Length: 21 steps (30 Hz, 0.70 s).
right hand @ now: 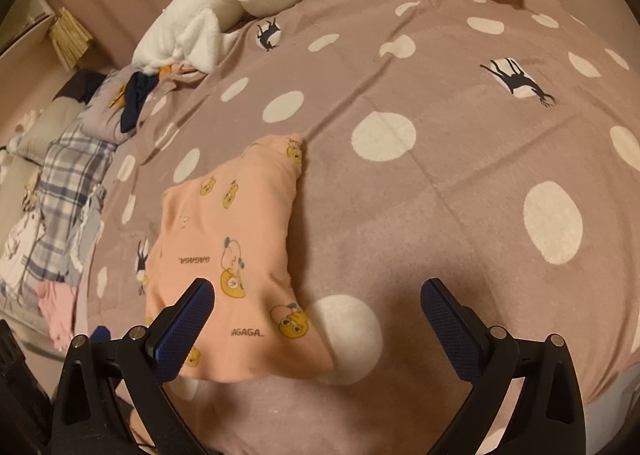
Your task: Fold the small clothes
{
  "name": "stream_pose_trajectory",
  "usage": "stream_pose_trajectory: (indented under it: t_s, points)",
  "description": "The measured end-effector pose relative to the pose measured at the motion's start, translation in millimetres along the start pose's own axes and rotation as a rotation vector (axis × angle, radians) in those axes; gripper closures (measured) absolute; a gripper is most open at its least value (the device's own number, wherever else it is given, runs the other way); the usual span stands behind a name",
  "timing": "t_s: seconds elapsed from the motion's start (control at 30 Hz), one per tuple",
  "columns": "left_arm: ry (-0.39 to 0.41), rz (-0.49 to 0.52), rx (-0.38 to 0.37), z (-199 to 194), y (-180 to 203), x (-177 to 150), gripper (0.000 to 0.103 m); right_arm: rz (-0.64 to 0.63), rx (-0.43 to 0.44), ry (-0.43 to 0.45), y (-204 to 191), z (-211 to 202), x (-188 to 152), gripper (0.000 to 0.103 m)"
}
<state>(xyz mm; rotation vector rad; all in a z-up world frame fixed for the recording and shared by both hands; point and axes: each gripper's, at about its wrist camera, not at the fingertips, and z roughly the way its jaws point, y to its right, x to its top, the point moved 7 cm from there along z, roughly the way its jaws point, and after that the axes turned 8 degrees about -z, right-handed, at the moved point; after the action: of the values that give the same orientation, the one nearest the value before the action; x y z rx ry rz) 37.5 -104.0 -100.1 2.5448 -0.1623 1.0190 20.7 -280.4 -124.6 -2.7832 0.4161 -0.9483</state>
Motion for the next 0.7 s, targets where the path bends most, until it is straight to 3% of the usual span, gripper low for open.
stream_pose_trajectory:
  t_s: [0.2,0.4,0.57,0.7]
  points:
    - [0.023,0.054,0.071,4.9,-0.8,0.8,0.0,-0.029,-0.003,-0.036,-6.4,13.9,0.2,0.001]
    - [-0.008,0.027,0.036,7.3,-1.4,-1.4,0.0,-0.059,-0.013,-0.065,-11.4,19.4,-3.7,0.001]
    - [0.01,0.065,0.077,4.6,2.0,-3.3,0.0,-0.059,-0.014,-0.074,-10.3,19.2,-5.5,0.001]
    - [0.001,0.066,0.053,5.0,4.8,-5.3,0.0,-0.056,-0.02,-0.081,-8.6,19.9,-6.1,0.001]
